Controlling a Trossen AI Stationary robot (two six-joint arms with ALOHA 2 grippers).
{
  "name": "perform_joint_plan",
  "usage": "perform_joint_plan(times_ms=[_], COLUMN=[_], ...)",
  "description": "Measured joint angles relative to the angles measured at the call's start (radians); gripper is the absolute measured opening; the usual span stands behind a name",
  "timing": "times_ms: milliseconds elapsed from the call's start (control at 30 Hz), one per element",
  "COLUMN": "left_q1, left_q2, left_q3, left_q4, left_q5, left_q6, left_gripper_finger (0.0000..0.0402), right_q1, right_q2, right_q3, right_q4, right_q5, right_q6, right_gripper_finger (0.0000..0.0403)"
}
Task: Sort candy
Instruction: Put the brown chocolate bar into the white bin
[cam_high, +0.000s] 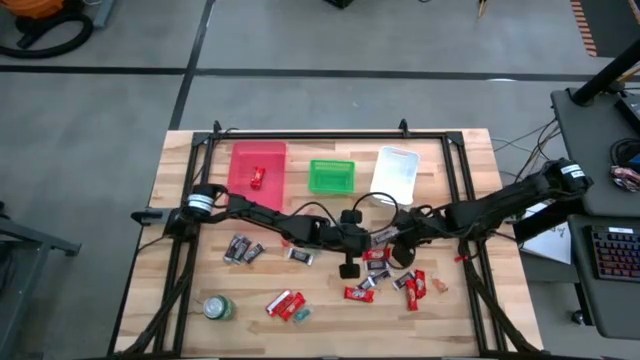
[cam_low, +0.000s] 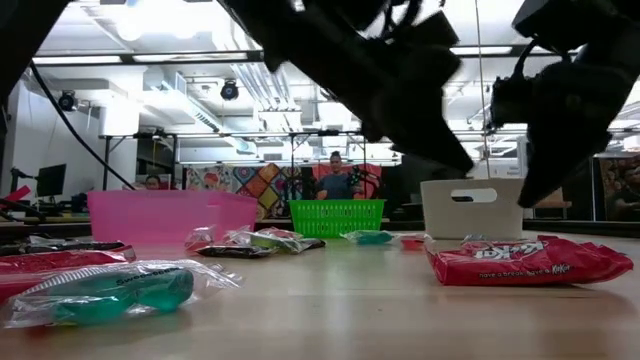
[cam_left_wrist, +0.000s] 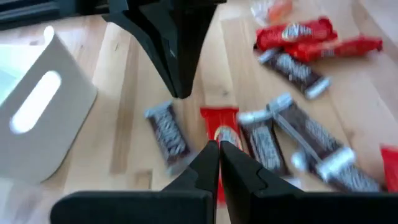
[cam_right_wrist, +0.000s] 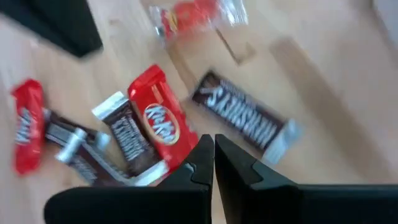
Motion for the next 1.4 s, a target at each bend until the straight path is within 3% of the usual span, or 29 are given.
perform_joint_plan(times_ms=[133, 300, 600, 800, 1167, 1400], left_q1=[0.004, 0.016, 0.051, 0.050, 0.051, 0.051], left_q2=[0.068, 0.103, 0.154, 0.164, 0.160, 0.160], left_q3=[0.000, 0.001, 0.002, 0.002, -0.051, -0.066], left_q4=[0.117, 0.137, 0.141, 0.142, 0.162, 0.177], left_q5=[0.000, -0.057, -0.028, -0.028, -0.028, -0.028], left_q6=[-0.036, -0.083, -0.096, -0.096, -0.116, -0.129], left_gripper_finger=[0.0000, 0.0000, 0.0000, 0.0000, 0.0000, 0.0000], right_q1=[0.000, -0.002, -0.042, -0.080, -0.141, -0.140], right_q2=[-0.039, -0.066, 0.000, 0.046, 0.070, 0.078], right_q3=[0.000, 0.000, -0.002, -0.002, -0.019, -0.059], right_q4=[-0.019, -0.039, -0.081, -0.074, -0.012, 0.122], right_q5=[-0.053, -0.128, -0.031, -0.025, -0.026, -0.079], right_q6=[0.149, 0.224, 0.294, 0.275, 0.238, 0.272], right_gripper_finger=[0.0019, 0.0073, 0.0213, 0.0270, 0.0283, 0.0281])
